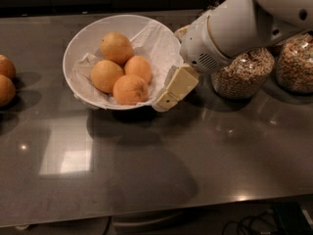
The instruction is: Pick orange from white bowl
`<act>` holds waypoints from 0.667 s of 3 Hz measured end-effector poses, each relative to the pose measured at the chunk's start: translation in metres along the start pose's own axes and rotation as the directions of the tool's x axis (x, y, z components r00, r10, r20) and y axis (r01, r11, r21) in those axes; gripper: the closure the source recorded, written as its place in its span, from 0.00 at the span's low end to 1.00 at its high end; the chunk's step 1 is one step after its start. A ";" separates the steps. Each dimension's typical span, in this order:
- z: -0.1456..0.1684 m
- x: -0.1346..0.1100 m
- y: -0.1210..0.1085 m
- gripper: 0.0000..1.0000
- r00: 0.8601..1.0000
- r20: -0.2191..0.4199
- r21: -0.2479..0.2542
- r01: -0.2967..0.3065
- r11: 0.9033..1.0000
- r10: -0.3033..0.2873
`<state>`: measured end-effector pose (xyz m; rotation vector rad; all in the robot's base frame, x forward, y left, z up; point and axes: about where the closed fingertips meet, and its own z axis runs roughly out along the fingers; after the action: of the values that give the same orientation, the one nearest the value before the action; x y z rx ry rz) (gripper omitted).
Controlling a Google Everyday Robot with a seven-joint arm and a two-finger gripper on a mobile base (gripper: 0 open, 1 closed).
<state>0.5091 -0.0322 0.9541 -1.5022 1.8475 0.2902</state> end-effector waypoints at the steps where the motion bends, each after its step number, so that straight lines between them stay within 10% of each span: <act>1: 0.002 -0.004 0.000 0.00 1.000 0.014 0.007 -0.009 1.000 0.009; 2: 0.017 -0.028 0.000 0.00 0.994 0.100 -0.012 -0.051 0.999 0.052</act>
Offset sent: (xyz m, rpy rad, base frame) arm 0.0194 0.0628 0.0125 0.2528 0.0304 -0.0038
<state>0.5170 -0.0011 0.9603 -1.4219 1.8090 0.3928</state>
